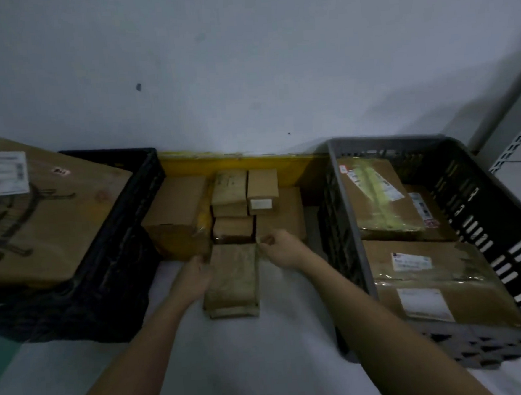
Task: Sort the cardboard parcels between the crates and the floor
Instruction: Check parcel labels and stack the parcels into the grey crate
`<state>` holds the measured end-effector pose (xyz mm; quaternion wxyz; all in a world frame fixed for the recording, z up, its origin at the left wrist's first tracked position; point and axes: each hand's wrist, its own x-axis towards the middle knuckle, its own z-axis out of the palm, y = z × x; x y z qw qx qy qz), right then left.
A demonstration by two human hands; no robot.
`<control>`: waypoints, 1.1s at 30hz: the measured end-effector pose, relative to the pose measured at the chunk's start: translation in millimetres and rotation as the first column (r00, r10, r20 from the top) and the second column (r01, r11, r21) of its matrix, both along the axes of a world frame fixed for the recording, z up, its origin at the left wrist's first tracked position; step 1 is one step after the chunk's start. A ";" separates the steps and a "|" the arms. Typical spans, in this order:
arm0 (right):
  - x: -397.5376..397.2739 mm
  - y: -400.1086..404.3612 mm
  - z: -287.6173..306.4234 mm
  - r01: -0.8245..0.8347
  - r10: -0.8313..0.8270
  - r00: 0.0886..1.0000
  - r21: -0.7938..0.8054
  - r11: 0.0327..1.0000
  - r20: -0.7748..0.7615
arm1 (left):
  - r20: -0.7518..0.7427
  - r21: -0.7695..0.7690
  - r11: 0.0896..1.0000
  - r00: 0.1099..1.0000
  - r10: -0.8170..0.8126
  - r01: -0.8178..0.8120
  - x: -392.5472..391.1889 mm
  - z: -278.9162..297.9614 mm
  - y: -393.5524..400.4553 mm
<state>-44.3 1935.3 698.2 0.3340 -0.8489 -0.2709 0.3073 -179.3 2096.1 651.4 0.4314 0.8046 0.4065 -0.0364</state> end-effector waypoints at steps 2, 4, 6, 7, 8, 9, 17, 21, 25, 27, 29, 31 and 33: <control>-17.7 3.4 -30.4 0.039 -0.044 0.995 -0.062 0.997 -0.089 | -0.036 -0.095 0.995 0.999 0.036 -0.039 -12.8 -22.1 1.3; -35.4 2.9 -55.9 0.123 -0.141 0.978 -0.124 0.985 -0.152 | -0.045 -0.198 0.979 0.998 0.050 -0.058 -20.8 -41.3 2.0; -50.5 2.4 -71.7 0.168 -0.197 0.958 -0.151 0.974 -0.210 | -0.020 -0.260 0.964 0.999 0.043 -0.047 -26.2 -58.2 3.9; -56.5 2.6 -78.1 0.181 -0.212 0.947 -0.146 0.973 -0.241 | -0.005 -0.279 0.960 0.999 0.035 -0.035 -28.0 -63.6 5.4; -61.6 3.0 -82.5 0.192 -0.223 0.935 -0.138 0.972 -0.275 | 0.018 -0.297 0.955 0.999 0.028 -0.022 -28.5 -65.7 6.1; -66.6 3.7 -83.7 0.196 -0.228 0.924 -0.130 0.972 -0.306 | 0.039 -0.311 0.950 0.999 0.037 -0.023 -28.7 -65.8 5.4; -86.4 4.2 -98.0 0.336 -0.301 0.891 0.046 0.941 -0.340 | 0.048 -0.460 0.880 0.986 0.158 -0.118 -37.0 -70.4 1.8; -89.8 5.3 -89.9 0.427 -0.334 0.833 0.128 0.895 -0.440 | 0.084 -0.550 0.815 0.958 0.273 -0.184 -39.4 -66.9 6.1; -89.9 12.7 -80.7 0.466 -0.314 0.822 0.243 0.851 -0.476 | 0.160 -0.711 0.679 0.896 0.413 -0.186 -42.6 -55.0 13.3; -88.8 15.3 -71.7 0.478 -0.302 0.817 0.283 0.832 -0.492 | 0.219 -0.742 0.650 0.856 0.468 -0.166 -43.5 -48.5 16.8; -86.6 17.5 -63.1 0.494 -0.297 0.798 0.287 0.821 -0.524 | 0.278 -0.766 0.630 0.817 0.505 -0.129 -42.5 -42.5 18.7; -83.2 18.5 -57.0 0.504 -0.290 0.773 0.271 0.820 -0.564 | 0.327 -0.771 0.629 0.789 0.521 -0.095 -39.4 -36.3 18.1; -79.6 19.5 -50.4 0.530 -0.282 0.754 0.296 0.795 -0.593 | 0.364 -0.768 0.636 0.766 0.530 -0.076 -35.1 -27.2 15.2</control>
